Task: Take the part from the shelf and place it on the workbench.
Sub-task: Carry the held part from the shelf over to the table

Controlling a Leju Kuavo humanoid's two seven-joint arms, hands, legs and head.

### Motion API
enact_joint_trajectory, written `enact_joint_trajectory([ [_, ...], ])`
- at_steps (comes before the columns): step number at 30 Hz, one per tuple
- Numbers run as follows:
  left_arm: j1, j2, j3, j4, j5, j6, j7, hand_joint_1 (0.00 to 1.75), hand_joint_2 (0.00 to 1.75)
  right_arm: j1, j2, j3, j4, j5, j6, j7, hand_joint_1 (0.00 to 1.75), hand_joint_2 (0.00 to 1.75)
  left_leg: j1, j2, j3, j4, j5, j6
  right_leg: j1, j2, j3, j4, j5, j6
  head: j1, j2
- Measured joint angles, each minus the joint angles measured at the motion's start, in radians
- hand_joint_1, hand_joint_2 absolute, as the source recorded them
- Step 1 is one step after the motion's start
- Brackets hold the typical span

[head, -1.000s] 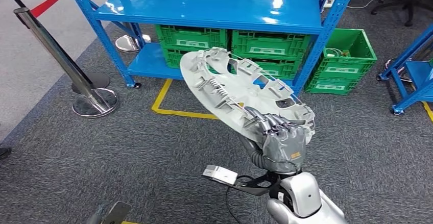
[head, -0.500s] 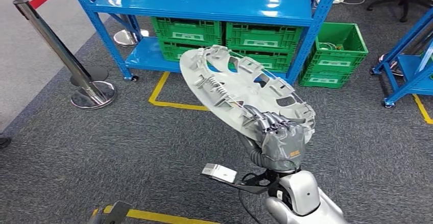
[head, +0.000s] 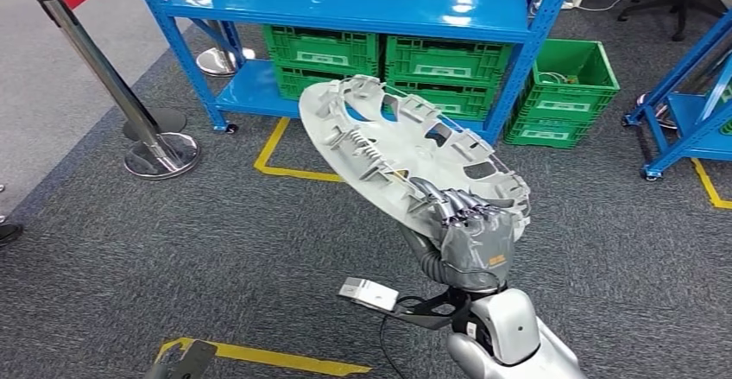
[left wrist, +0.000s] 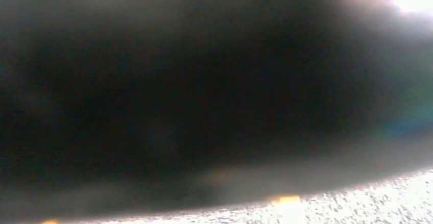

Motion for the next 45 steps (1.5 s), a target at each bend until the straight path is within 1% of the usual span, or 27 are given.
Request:
enact_joint_trajectory([
  [1,-0.001,0.000,0.000,-0.001,-0.001,0.000,0.000,0.00,0.00,-0.001,0.001,0.000,0.000,0.000,0.000,0.000,1.75,1.75,-0.002,0.000,-0.004,0.004,0.001,-0.005,0.000,0.000,0.020,-0.035,0.003,-0.005,-0.001,0.000],
  [2,-0.001,0.000,0.001,-0.001,-0.002,0.000,0.001,0.00,0.00,-0.002,0.002,0.000,0.000,0.000,0.000,0.000,1.75,1.75,-0.004,0.000,-0.009,0.008,0.003,-0.006,0.001,0.000,0.025,-0.048,0.000,-0.010,-0.002,0.000],
  [3,-0.001,0.001,0.001,-0.001,-0.003,0.000,0.002,0.00,0.00,0.000,0.002,0.000,0.000,0.000,0.001,0.000,1.75,1.75,-0.004,0.000,-0.013,0.010,0.005,-0.003,0.001,0.001,0.025,-0.052,0.003,-0.015,-0.004,0.000],
  [5,0.001,0.001,0.002,-0.001,-0.006,0.000,0.004,0.00,0.00,0.002,0.002,-0.001,0.002,0.000,0.000,0.000,1.75,1.75,-0.005,0.000,-0.015,0.010,0.009,0.006,0.003,0.001,0.021,-0.051,0.005,-0.018,-0.006,0.000],
  [6,0.001,0.001,0.002,-0.001,-0.008,-0.001,0.003,0.00,0.00,0.003,0.002,-0.001,0.003,-0.001,0.000,0.000,1.75,1.75,-0.004,0.000,-0.016,0.009,0.010,0.006,0.004,0.000,0.021,-0.050,0.006,-0.020,-0.006,0.000],
  [9,0.001,0.001,0.007,-0.001,-0.012,-0.003,0.003,0.00,0.00,0.002,0.002,-0.001,0.006,0.000,-0.001,0.000,1.75,1.75,0.000,0.000,-0.017,0.007,0.014,0.000,0.008,0.000,0.018,-0.048,0.006,-0.026,-0.006,0.000],
  [11,0.001,0.001,0.012,-0.001,-0.014,-0.005,0.002,0.00,0.00,0.002,0.002,-0.001,0.006,0.000,-0.001,0.000,1.75,1.75,0.001,0.000,-0.019,0.006,0.017,-0.006,0.011,0.000,0.015,-0.046,0.007,-0.030,-0.006,0.000],
  [14,0.001,0.001,0.017,-0.001,-0.021,-0.008,0.000,0.00,0.00,0.000,0.002,-0.001,0.007,0.000,-0.001,0.000,1.75,1.75,0.003,0.000,-0.024,0.005,0.020,-0.016,0.012,-0.001,0.010,-0.044,0.009,-0.034,-0.006,0.000],
  [17,0.001,0.001,0.023,-0.001,-0.030,-0.010,-0.003,0.00,0.00,0.000,0.002,-0.001,0.007,0.003,-0.002,-0.001,1.75,1.75,0.003,0.000,-0.028,0.005,0.022,-0.020,0.011,-0.001,0.006,-0.044,0.011,-0.036,-0.006,0.000],
  [22,0.001,0.001,0.032,-0.001,-0.044,-0.012,-0.003,0.00,0.00,0.000,0.002,0.000,0.008,0.015,-0.001,0.002,1.75,1.75,0.002,0.000,-0.030,0.006,0.023,-0.021,0.010,-0.002,0.005,-0.044,0.013,-0.036,-0.005,0.000],
  [27,0.000,0.001,0.045,-0.001,-0.051,-0.013,-0.003,0.00,0.00,0.000,0.003,0.000,0.009,0.027,0.000,0.011,1.75,1.75,-0.002,0.000,-0.035,0.013,0.021,-0.017,0.006,-0.002,0.003,-0.046,0.017,-0.031,-0.006,0.000],
  [31,0.000,0.002,0.050,-0.001,-0.054,-0.013,-0.003,0.00,0.00,-0.001,0.004,0.000,0.009,0.031,0.000,0.012,1.75,1.75,-0.005,0.000,-0.042,0.019,0.020,-0.009,0.003,-0.002,0.001,-0.046,0.020,-0.024,-0.006,0.000],
  [33,0.000,0.002,0.053,-0.001,-0.058,-0.013,-0.003,0.00,0.00,-0.001,0.006,-0.001,0.009,0.036,0.000,0.014,1.75,1.75,-0.004,-0.002,-0.043,0.015,0.024,-0.002,0.003,-0.004,0.001,-0.049,0.021,-0.017,-0.006,0.000],
  [34,0.000,0.002,0.054,-0.001,-0.060,-0.013,-0.003,0.00,0.00,-0.001,0.006,-0.001,0.009,0.038,0.000,0.015,1.75,1.75,-0.002,-0.003,-0.041,0.008,0.028,0.002,0.003,-0.004,-0.002,-0.047,0.017,-0.013,-0.005,0.000],
  [35,-0.001,0.001,0.055,-0.001,-0.062,-0.013,-0.003,0.00,0.00,-0.002,0.007,-0.001,0.009,0.040,0.000,0.016,1.75,1.75,0.001,-0.005,-0.040,0.001,0.033,0.006,0.003,-0.003,-0.010,-0.032,0.002,-0.010,-0.004,0.000],
  [36,-0.002,0.000,0.057,-0.001,-0.063,-0.013,-0.003,0.00,0.00,-0.004,0.007,-0.001,0.009,0.041,0.000,0.017,1.75,1.75,0.004,-0.007,-0.039,-0.006,0.037,0.009,0.003,-0.002,-0.026,0.004,-0.024,-0.007,-0.003,0.000],
  [37,-0.002,0.000,0.058,-0.001,-0.065,-0.013,-0.003,0.00,0.00,-0.005,0.007,0.000,0.009,0.041,-0.001,0.017,1.75,1.75,0.004,-0.010,-0.040,-0.008,0.040,0.011,0.001,-0.001,-0.051,0.058,-0.058,-0.005,-0.002,0.000],
  [38,-0.002,0.000,0.060,-0.001,-0.066,-0.013,-0.003,0.00,0.00,-0.007,0.007,0.000,0.010,0.042,-0.001,0.017,1.75,1.75,0.005,-0.014,-0.043,-0.007,0.041,0.011,0.001,-0.001,-0.079,0.125,-0.092,-0.003,-0.002,0.000],
  [39,-0.002,0.000,0.063,-0.001,-0.067,-0.013,-0.003,0.00,0.00,-0.007,0.007,0.000,0.011,0.042,-0.001,0.017,1.75,1.75,0.005,-0.020,-0.046,-0.007,0.043,0.011,0.000,-0.001,-0.103,0.183,-0.113,-0.002,-0.002,0.000],
  [40,-0.001,0.000,0.065,-0.001,-0.067,-0.013,-0.003,0.00,0.00,-0.006,0.007,0.000,0.013,0.042,-0.001,0.018,1.75,1.75,0.005,-0.026,-0.047,-0.006,0.044,0.010,-0.001,-0.001,-0.114,0.213,-0.118,-0.001,-0.003,0.000],
  [41,-0.001,0.000,0.067,-0.001,-0.067,-0.013,-0.003,0.00,0.00,-0.006,0.007,0.000,0.015,0.042,-0.001,0.018,1.75,1.75,0.006,-0.035,-0.049,-0.005,0.045,0.008,-0.002,0.000,-0.108,0.206,-0.103,-0.001,-0.002,0.000],
  [42,0.000,-0.001,0.069,-0.001,-0.068,-0.013,-0.003,0.00,0.00,-0.006,0.007,0.000,0.016,0.042,-0.001,0.019,1.75,1.75,0.007,-0.044,-0.049,-0.004,0.046,0.006,-0.003,0.004,-0.082,0.159,-0.074,-0.001,-0.002,0.000],
  [43,0.000,-0.002,0.069,-0.001,-0.068,-0.013,-0.003,0.00,0.00,-0.006,0.007,0.000,0.017,0.042,-0.001,0.019,1.75,1.75,0.008,-0.055,-0.050,-0.002,0.047,0.002,-0.005,0.016,-0.047,0.092,-0.043,-0.002,-0.002,0.000],
  [44,-0.002,-0.002,0.069,-0.001,-0.069,-0.013,-0.003,0.00,0.00,-0.006,0.007,0.000,0.017,0.042,-0.001,0.019,1.75,1.75,0.007,-0.065,-0.052,0.002,0.047,-0.003,-0.008,0.035,-0.012,0.027,-0.022,-0.003,-0.002,0.000],
  [45,-0.003,-0.003,0.070,-0.001,-0.069,-0.013,-0.003,0.00,0.00,-0.007,0.007,0.001,0.018,0.042,-0.001,0.019,1.75,1.75,0.007,-0.074,-0.057,0.005,0.049,-0.009,-0.010,0.050,0.013,-0.019,-0.011,-0.006,-0.002,0.000],
])
